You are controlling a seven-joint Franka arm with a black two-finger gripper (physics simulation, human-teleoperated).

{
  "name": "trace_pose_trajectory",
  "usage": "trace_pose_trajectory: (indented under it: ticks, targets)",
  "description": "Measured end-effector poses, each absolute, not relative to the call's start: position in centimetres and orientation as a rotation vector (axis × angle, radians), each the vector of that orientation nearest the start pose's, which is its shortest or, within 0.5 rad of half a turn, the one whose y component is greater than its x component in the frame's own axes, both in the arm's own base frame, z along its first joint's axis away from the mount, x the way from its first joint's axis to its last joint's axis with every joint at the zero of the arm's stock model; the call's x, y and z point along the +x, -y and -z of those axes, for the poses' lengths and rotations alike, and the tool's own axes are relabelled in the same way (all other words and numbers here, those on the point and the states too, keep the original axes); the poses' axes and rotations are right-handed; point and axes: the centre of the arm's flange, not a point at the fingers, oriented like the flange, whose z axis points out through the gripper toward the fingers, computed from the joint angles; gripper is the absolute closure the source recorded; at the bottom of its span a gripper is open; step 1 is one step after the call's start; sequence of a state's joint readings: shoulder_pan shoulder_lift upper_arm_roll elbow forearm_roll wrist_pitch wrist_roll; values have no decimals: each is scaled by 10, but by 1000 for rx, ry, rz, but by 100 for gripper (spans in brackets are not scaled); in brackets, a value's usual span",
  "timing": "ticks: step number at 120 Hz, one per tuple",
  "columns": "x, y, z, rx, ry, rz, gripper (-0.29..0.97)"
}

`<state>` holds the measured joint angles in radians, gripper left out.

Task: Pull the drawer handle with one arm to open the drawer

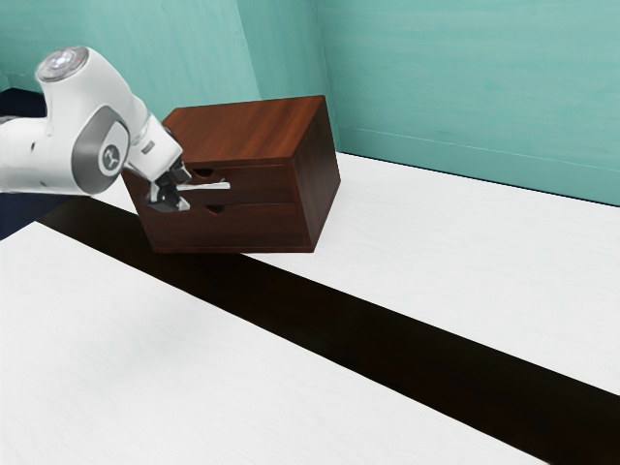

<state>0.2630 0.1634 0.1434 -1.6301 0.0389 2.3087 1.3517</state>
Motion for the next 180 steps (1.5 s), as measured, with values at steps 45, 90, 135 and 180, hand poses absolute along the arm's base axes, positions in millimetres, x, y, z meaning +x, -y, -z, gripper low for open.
trace_pose_trajectory:
  ticks: [45,90,135,180]
  targets:
    - [632,-260,-558,-2388,-1252,398,37]
    - [637,-275,-544,-2415,-1240,405,39]
    - [635,-265,-559,-2394,-1260,429,48]
    - [635,-266,-553,-2401,-1270,421,56]
